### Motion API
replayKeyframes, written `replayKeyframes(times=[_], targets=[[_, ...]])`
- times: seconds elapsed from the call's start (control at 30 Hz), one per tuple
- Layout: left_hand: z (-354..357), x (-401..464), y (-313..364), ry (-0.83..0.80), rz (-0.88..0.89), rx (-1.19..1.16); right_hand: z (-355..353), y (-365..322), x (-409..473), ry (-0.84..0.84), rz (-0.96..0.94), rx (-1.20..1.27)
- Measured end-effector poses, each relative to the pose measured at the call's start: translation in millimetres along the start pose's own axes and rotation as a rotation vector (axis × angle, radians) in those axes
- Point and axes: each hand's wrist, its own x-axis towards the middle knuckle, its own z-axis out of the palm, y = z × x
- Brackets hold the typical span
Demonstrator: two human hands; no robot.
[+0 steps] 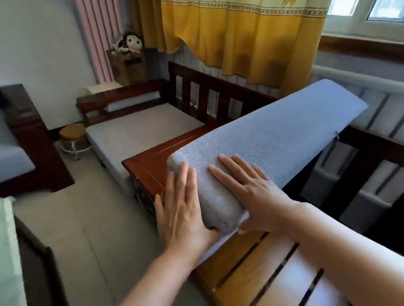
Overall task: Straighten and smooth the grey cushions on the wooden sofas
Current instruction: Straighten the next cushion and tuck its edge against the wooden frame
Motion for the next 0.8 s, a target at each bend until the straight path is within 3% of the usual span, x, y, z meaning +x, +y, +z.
replayKeyframes(times=[0.37,0.6,0.8], targets=[[-12.5,76.4,-32.9,-0.140,-0.123,0.274,-7.8,3.4,95.9,-0.036,0.022,-0.015],[-31.4,145.4,-81.9,-0.225,-0.166,0.284,-4.4,-6.3,173.3,0.002,0.047,0.055],[-33.8,159.8,-90.7,-0.266,-0.147,0.280,-1.2,-4.1,187.5,-0.002,0.036,0.089]])
